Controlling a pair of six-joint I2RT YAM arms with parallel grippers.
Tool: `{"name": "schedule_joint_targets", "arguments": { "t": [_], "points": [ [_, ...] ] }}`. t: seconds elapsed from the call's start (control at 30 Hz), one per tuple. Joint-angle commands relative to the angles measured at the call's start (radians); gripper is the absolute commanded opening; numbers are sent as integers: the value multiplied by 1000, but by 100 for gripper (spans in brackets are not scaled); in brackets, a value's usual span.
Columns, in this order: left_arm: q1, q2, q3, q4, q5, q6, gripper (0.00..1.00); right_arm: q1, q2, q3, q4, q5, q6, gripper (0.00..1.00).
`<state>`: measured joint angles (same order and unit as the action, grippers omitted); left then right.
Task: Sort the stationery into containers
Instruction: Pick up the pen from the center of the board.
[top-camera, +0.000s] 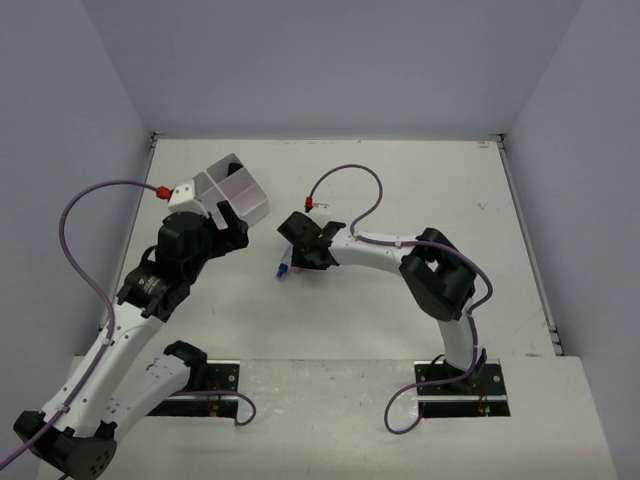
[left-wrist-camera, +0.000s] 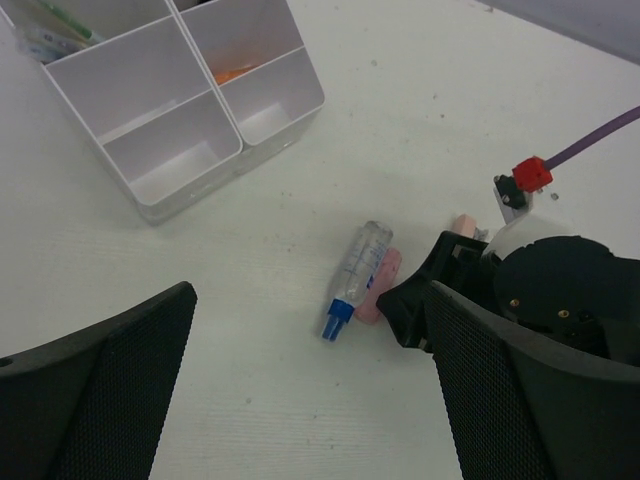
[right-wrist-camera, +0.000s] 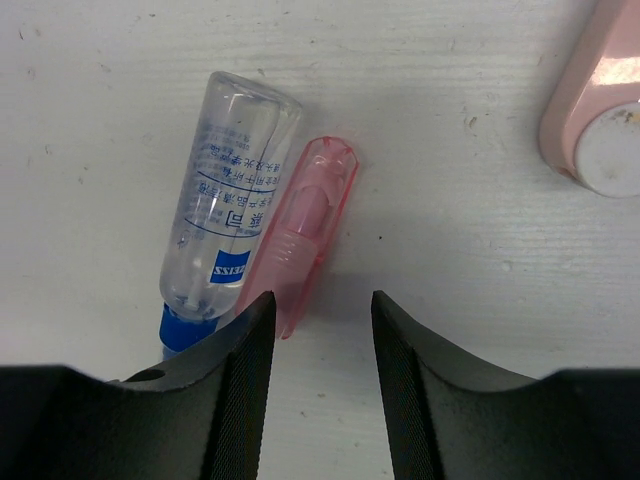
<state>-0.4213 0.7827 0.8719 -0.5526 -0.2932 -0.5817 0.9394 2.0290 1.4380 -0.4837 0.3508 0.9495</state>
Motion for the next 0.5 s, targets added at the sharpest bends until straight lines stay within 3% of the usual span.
{"name": "schedule_joint_targets", "arguments": {
  "t": [0.0,0.47],
  "points": [
    [-4,-13,-36,-9,29,36,97,-4,16,44,22,8,12,45],
    [-6,-36,-60,-13,40,40,97,-5,67,92,2,8,8,45]
  ]
}}
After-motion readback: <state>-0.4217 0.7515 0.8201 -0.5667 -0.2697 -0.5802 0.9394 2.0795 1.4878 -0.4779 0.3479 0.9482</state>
